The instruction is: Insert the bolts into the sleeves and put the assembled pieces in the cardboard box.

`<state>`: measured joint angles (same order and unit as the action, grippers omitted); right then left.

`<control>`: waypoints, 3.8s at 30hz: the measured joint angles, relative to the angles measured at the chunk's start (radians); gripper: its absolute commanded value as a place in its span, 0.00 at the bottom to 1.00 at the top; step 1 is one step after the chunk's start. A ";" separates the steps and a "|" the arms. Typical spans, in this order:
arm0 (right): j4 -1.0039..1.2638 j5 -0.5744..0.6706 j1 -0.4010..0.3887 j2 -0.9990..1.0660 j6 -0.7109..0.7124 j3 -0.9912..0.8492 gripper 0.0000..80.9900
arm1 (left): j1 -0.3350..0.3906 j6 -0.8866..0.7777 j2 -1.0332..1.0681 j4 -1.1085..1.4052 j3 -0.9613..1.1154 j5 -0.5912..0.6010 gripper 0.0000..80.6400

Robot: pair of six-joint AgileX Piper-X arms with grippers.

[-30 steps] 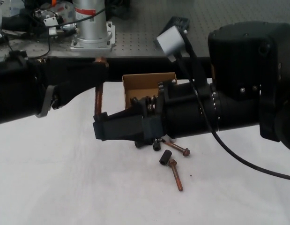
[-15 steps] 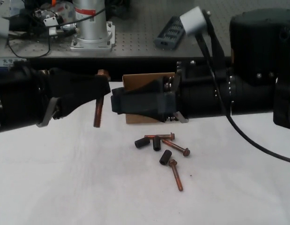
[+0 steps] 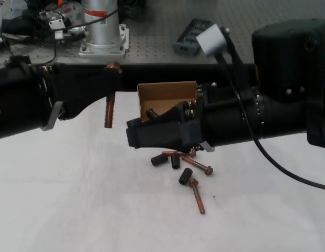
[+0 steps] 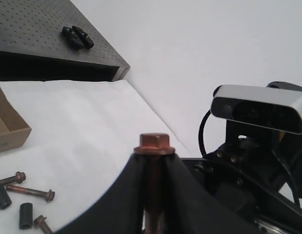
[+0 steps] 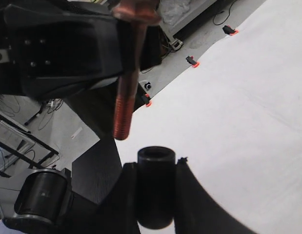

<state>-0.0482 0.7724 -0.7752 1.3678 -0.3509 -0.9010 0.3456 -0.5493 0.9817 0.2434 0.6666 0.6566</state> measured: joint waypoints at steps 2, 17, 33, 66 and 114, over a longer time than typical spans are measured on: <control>0.000 0.009 -0.007 0.000 0.000 0.000 0.04 | 0.000 0.000 0.000 0.000 0.000 0.000 0.01; 0.077 0.032 -0.065 0.000 -0.025 0.000 0.04 | 0.000 -0.026 0.000 0.000 0.000 0.000 0.01; 0.066 0.024 -0.065 0.000 -0.036 0.000 0.04 | 0.000 -0.037 0.000 0.025 0.000 -0.002 0.01; 0.105 -0.014 -0.065 0.000 -0.036 0.000 0.04 | 0.000 -0.112 0.000 0.066 0.000 0.020 0.01; 0.097 0.033 -0.010 0.000 0.029 0.000 0.04 | 0.000 -0.105 -0.007 -0.061 0.011 0.058 0.01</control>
<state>0.0492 0.8058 -0.7854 1.3678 -0.3218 -0.9010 0.3456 -0.6545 0.9749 0.1819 0.6778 0.7145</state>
